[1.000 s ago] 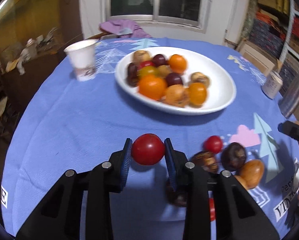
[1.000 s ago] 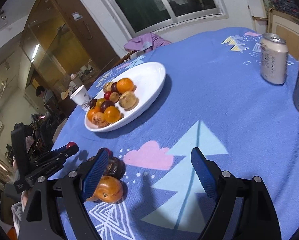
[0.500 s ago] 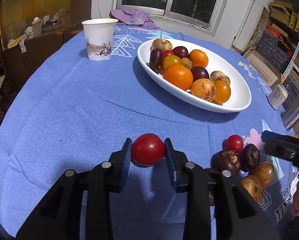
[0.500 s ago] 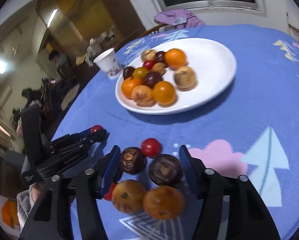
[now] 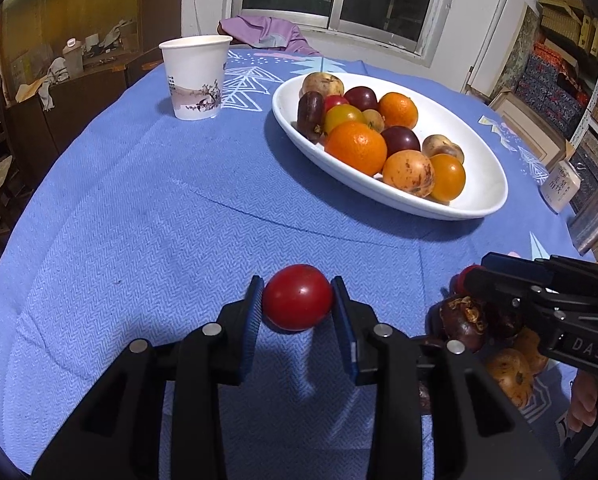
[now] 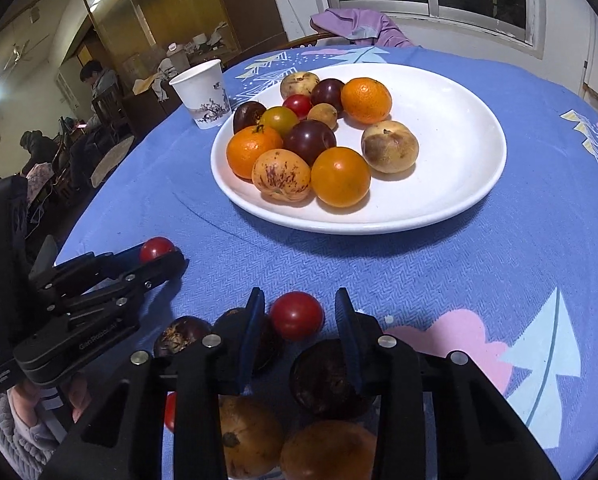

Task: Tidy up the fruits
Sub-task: 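Grasp a red tomato with the left tool while the right tool grasps a dark red plum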

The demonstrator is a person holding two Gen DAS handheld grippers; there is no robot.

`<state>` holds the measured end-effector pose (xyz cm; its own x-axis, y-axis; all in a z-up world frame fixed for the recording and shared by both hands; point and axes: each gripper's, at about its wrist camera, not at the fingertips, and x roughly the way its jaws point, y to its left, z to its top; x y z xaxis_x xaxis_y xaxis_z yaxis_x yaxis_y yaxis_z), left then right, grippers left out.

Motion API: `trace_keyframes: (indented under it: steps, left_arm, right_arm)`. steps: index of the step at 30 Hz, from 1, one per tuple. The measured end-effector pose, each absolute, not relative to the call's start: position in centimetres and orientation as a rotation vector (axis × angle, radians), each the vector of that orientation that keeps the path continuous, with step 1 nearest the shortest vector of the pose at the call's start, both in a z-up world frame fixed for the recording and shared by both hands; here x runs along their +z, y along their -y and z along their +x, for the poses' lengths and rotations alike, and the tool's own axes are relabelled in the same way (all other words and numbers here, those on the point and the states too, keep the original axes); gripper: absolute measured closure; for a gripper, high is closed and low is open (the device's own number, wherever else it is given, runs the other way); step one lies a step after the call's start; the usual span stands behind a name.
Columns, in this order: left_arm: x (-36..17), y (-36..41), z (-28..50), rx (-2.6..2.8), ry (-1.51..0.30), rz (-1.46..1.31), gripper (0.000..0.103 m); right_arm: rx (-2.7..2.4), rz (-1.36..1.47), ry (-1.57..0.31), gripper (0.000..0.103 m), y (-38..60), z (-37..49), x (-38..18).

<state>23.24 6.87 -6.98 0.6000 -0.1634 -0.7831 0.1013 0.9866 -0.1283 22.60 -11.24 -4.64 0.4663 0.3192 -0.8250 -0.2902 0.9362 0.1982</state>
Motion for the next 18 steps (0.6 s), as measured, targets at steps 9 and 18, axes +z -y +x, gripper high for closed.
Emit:
trace_keyframes:
  steps: [9, 18]
  left_arm:
    - [-7.0, -6.6, 23.1, -0.146, -0.907, -0.049, 0.068]
    - [-7.1, -6.6, 23.0, -0.146, -0.903, -0.049, 0.068]
  right_arm:
    - [0.374, 0.041, -1.035, 0.067, 11.6, 23.2, -5.4]
    - [0.375, 0.076, -1.011, 0.077, 12.3, 23.0, -5.1]
